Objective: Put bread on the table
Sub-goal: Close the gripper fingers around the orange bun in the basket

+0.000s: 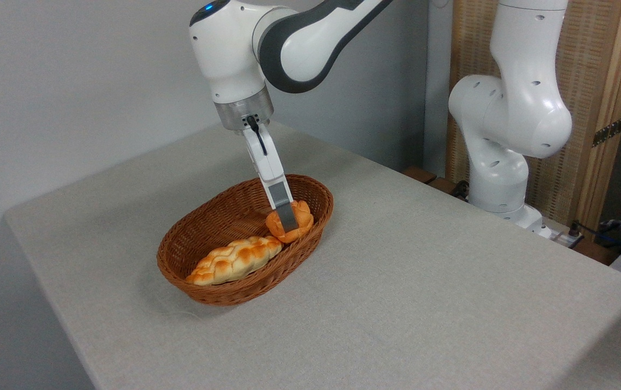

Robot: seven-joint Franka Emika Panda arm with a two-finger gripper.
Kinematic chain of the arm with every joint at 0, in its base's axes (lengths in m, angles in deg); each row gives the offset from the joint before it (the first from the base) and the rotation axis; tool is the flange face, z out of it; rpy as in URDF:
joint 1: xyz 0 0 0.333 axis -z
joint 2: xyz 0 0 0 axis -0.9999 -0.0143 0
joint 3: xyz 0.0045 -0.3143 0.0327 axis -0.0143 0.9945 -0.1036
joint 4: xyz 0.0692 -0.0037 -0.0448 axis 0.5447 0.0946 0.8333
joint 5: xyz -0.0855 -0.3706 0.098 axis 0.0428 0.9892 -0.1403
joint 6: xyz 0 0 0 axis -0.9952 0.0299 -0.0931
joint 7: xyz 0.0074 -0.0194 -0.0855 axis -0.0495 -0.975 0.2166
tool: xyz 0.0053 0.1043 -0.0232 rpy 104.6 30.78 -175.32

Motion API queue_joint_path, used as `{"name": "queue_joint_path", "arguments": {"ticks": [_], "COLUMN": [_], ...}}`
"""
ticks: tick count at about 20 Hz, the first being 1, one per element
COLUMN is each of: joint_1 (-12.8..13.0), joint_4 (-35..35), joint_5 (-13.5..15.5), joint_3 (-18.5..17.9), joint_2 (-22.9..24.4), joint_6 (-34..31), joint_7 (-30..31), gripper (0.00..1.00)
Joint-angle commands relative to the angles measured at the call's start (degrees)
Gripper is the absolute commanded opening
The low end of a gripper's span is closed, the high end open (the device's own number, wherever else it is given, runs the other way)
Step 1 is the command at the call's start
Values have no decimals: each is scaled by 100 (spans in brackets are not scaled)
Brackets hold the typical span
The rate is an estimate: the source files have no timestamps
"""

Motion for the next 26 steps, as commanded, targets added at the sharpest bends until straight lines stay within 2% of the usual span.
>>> {"name": "queue_joint_path", "arguments": {"ticks": [1,18,26], "joint_1": [23,23,15], "joint_4": [64,55,20], "joint_5": [-55,-47,-29], "joint_3": [3,11,3], "joint_2": [8,8,26], "joint_6": [90,72,20], "joint_7": [-17,-26,-17], "gripper": [37,37,24]}}
